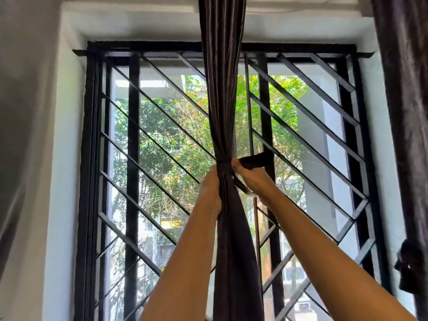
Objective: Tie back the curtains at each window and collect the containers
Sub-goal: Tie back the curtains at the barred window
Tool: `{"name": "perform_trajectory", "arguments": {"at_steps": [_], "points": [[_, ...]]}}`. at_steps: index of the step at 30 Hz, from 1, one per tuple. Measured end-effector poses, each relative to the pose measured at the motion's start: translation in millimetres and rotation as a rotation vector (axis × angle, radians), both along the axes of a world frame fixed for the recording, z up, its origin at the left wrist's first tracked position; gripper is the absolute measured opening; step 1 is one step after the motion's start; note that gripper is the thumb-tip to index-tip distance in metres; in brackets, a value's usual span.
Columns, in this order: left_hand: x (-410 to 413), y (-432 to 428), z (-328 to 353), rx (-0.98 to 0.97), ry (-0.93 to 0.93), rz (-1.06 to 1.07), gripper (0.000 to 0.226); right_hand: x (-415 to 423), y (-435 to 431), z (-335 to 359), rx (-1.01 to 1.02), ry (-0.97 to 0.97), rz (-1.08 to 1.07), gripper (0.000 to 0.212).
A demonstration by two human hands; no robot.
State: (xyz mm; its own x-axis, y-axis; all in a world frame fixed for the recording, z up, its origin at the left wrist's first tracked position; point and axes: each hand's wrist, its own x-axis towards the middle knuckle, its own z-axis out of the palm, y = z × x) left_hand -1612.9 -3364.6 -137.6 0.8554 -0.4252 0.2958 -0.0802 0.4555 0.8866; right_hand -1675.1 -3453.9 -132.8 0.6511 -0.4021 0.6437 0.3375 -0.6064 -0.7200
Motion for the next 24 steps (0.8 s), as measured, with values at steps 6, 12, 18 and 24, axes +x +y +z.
{"name": "perform_trajectory", "arguments": {"at_steps": [6, 12, 18, 24], "points": [[-2.6, 11.9, 2.7, 0.072, -0.03, -0.12, 0.04, -2.3, 2.3, 0.6, -0.101, 0.023, -0.043, 0.054], [-8.9, 18.8, 4.6, 0.06, -0.067, -0.143, 0.038, -6.4, 5.1, 6.1, -0.173, 0.06, -0.084, 0.056], [-5.3, 16.0, 1.8, 0.017, -0.097, -0.069, 0.035, -8.5, 8.5, 7.7, -0.229, 0.068, -0.152, 0.056], [5.5, 6.6, -20.0, 0.112, -0.323, 0.369, 0.105, -13.1, 6.7, 23.5, -0.386, -0.086, -0.304, 0.035]]}}
